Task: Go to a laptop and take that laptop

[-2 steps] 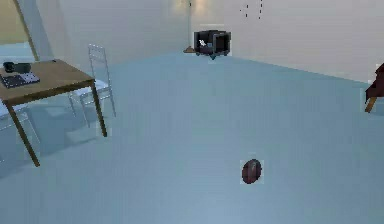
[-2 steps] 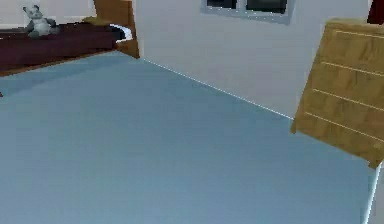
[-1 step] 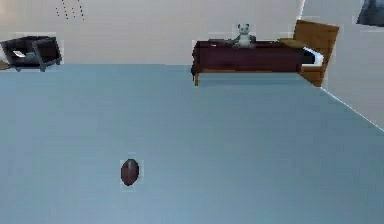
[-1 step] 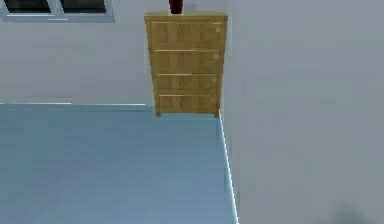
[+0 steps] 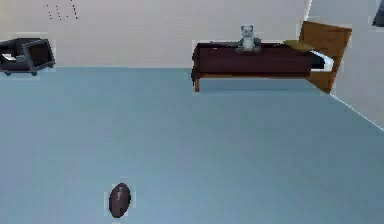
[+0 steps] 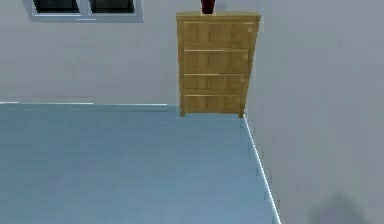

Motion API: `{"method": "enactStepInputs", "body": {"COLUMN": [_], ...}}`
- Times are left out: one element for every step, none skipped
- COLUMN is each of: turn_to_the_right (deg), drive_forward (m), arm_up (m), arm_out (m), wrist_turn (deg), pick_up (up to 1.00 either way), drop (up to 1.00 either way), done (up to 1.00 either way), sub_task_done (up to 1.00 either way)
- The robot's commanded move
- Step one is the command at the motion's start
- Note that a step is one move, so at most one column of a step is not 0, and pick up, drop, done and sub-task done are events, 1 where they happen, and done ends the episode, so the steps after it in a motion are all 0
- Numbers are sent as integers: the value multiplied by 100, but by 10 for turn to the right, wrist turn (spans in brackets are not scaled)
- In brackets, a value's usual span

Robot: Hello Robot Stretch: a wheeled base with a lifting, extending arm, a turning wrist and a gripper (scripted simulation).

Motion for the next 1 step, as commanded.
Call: {"method": "enactStepInputs", "body": {"turn_to_the_right": [-450], "drive_forward": [0], "arm_up": [0], "arm_out": [0], "wrist_turn": [0], "pick_up": [0], "drop": [0], "done": [0], "sub_task_done": [0]}}
